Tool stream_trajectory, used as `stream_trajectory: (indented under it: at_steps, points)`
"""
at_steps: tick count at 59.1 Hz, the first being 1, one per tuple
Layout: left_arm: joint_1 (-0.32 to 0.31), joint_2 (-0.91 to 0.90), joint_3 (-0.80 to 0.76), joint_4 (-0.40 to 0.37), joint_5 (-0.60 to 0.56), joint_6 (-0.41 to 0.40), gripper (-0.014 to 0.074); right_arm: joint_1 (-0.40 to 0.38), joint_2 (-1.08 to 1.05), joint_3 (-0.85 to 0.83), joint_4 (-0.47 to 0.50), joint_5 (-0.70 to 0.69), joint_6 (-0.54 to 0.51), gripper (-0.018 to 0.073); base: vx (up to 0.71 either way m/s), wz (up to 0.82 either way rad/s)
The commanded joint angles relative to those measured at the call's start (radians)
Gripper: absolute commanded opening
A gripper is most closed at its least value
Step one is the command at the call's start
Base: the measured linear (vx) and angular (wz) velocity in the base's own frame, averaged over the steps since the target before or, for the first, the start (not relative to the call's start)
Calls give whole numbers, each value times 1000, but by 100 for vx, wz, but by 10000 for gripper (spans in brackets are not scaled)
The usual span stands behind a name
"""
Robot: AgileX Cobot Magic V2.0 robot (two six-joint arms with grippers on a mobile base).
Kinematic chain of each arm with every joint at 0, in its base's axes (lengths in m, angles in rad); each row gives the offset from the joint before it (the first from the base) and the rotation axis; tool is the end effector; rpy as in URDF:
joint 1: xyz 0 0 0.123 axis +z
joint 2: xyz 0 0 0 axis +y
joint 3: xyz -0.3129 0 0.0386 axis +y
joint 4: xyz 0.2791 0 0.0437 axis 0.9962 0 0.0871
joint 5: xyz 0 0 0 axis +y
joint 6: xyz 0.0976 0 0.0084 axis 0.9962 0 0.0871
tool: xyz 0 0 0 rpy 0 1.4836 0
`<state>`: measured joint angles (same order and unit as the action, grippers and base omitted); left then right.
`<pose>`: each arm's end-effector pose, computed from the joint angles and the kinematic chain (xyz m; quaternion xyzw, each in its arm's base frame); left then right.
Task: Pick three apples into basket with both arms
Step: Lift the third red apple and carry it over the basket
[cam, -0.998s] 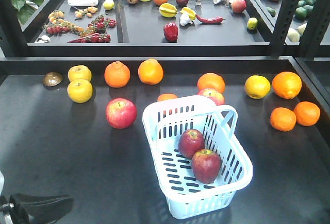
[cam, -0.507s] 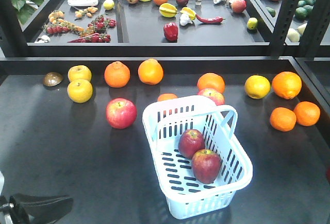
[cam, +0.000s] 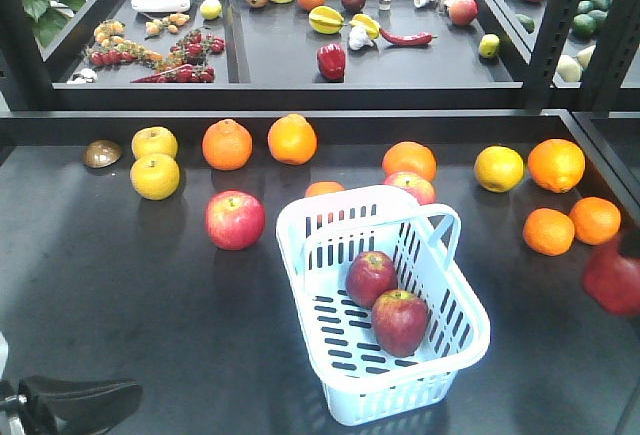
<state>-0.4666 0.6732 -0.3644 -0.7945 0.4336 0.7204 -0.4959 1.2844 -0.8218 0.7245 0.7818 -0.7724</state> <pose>0.1108 -0.0888 0.2573 0.2611 0.8217 -0.2470 0.4424 0.2536 -0.0851 0.2750 0.0669 0.9333 0.1247 0.3300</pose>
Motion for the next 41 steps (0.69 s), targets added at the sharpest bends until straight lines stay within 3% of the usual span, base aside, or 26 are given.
stream_trajectory:
  at_steps: [1,9,29,36,41]
  points:
    - [-4,-1,-26,-30,-45,-4,-6,-4,-54,-23,142,36,-78,29,0,0]
    - [-4,-1,-26,-30,-48,-4,-6,69,-72,-23,192,63,-106,29,0,0]
    - [-4,-1,-26,-30,-48,-3,-6,515,-62,-22,255,-181,-76,38,0,0]
    - [-4,-1,-13,-30,-58,-4,-6,611,-8,-22,254,-247,-109,103,0,0]
    - [-4,-1,-9,-30,-55,-5,-6,640,42,-22,264,-271,-130,218,0,0]
